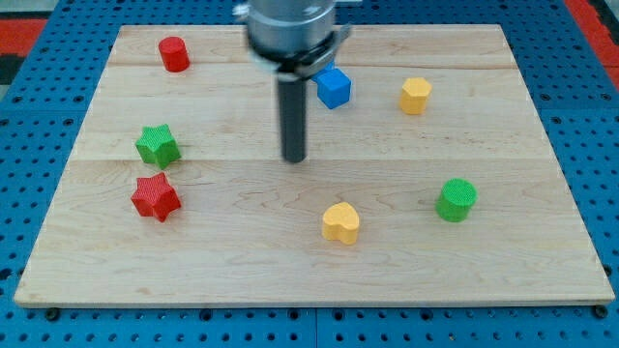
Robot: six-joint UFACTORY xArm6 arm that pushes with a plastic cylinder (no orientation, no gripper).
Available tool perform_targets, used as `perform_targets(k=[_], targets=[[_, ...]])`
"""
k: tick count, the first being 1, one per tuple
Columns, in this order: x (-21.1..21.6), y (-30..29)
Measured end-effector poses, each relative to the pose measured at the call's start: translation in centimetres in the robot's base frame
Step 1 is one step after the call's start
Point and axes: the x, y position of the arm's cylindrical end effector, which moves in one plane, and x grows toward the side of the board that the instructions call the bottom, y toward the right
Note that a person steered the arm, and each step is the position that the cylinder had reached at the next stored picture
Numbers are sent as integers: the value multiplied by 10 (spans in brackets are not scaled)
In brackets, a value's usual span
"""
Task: Push the green star to the bottom of red circle
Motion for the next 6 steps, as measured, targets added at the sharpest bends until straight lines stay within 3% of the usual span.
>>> perform_targets(k=[1,2,3,4,5,6], targets=[[18,-90],[-3,-141],[-36,-130],[-40,-163],[-40,-147],[-48,-192]])
